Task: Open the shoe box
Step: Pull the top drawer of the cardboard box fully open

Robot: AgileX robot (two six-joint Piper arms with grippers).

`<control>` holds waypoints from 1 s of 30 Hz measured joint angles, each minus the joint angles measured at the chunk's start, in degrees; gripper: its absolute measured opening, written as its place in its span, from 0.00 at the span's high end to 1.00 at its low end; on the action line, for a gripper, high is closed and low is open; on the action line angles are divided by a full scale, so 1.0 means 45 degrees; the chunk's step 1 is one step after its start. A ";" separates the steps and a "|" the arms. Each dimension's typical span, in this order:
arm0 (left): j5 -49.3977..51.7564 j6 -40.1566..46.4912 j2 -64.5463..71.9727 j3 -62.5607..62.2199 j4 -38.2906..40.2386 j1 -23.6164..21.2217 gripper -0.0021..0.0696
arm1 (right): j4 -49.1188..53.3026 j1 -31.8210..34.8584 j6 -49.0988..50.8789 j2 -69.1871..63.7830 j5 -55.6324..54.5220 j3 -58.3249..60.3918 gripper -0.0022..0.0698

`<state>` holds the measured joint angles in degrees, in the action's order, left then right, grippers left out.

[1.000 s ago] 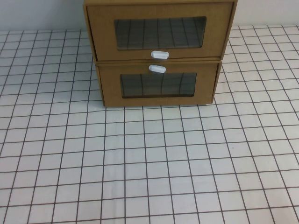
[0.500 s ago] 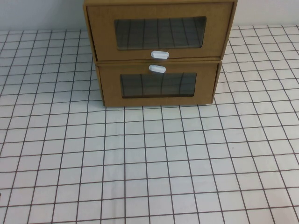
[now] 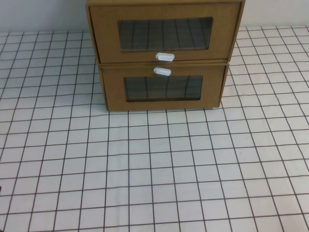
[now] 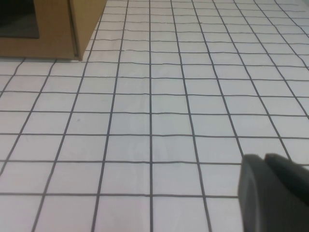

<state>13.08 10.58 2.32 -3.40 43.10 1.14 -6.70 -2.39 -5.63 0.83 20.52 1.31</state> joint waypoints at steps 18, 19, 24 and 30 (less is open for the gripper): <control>0.7283 0.6852 1.2526 -1.2799 0.1160 0.0000 0.98 | 0.0000 0.0000 0.0000 0.0000 0.0000 0.0000 0.99; 0.7526 0.7113 1.3337 -1.3718 0.1472 0.0000 0.98 | 0.0000 0.0000 0.0000 0.0000 0.0000 0.0000 0.99; 0.8808 0.7514 1.7204 -1.8628 0.2068 0.0405 0.98 | -0.0018 0.0000 0.0000 0.0000 0.0000 0.0000 0.99; 0.9694 0.6842 2.1066 -2.3937 0.1368 0.2031 0.98 | -0.0018 0.0000 0.0000 0.0000 0.0000 0.0000 0.99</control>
<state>56.70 41.37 97.12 -111.11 49.25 10.29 -6.78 -2.39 -5.63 0.83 20.52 1.31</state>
